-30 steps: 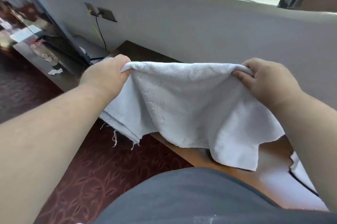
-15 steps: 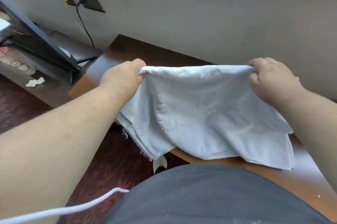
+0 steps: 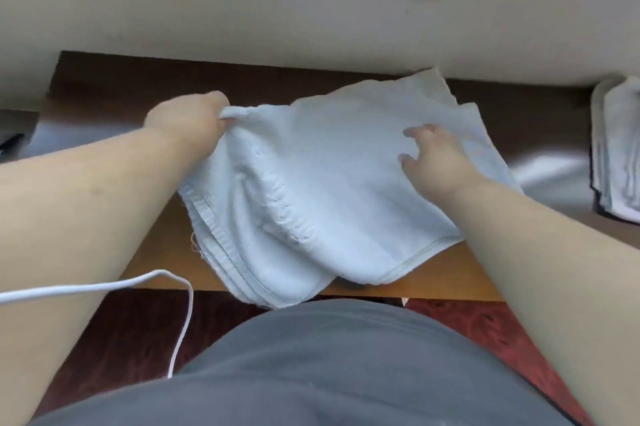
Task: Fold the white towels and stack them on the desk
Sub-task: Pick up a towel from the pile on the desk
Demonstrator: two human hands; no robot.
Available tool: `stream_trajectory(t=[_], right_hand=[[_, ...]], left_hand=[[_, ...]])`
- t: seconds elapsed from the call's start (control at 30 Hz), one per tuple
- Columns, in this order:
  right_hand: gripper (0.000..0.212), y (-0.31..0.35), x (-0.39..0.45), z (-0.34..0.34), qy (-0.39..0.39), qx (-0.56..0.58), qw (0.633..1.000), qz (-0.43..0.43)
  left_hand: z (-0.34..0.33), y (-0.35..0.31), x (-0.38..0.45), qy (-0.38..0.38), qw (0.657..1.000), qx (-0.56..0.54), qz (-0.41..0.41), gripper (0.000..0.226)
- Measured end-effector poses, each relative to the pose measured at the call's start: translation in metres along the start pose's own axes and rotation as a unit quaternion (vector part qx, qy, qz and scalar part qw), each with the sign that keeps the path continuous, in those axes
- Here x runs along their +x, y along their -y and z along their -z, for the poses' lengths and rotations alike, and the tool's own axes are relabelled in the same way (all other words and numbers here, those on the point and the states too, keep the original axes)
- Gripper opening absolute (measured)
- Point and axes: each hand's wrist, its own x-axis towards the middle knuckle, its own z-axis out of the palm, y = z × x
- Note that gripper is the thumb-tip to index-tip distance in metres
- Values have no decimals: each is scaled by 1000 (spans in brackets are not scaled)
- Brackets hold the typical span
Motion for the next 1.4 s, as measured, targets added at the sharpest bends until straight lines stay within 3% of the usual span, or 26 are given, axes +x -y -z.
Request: stream_trajectory(t=[0.23, 0.3, 0.4, 0.5, 0.77, 0.83, 1.0, 1.1, 1.2, 1.33, 1.4], right_hand=[[74, -36, -70, -46, 186, -32, 981, -41], [71, -35, -65, -45, 200, -55, 977, -45], [59, -13, -44, -36, 156, -98, 982, -31], [58, 29, -17, -29, 139, -108, 983, 54], [62, 185, 28, -48, 180, -123, 922, 321], [62, 224, 39, -60, 182, -136, 904, 361], [54, 300, 73, -95, 160, -177, 885, 399], [58, 326, 93, -109, 173, -214, 887, 371], [60, 340, 106, -115, 192, -284, 880, 329], [32, 350, 114, -114, 229, -293, 865, 337], [24, 352, 115, -112, 246, -268, 864, 348]], left_hand=[[-33, 11, 26, 60, 996, -41, 52, 37], [-42, 13, 17, 54, 992, -77, 87, 52], [-50, 17, -11, -5, 983, -145, 116, 66], [-65, 22, -52, -36, 973, -178, 140, 59], [-125, 10, -161, 40, 943, -261, 204, 63], [-135, 4, -173, 32, 920, -322, 223, 67], [-144, 6, -168, -36, 809, -495, 315, 76], [-143, 15, -155, -29, 783, -521, 339, 75], [-137, 25, -142, -1, 779, -525, 343, 63], [-124, 28, -127, 45, 819, -480, 312, 39], [-117, 26, -124, 23, 827, -480, 293, 27]])
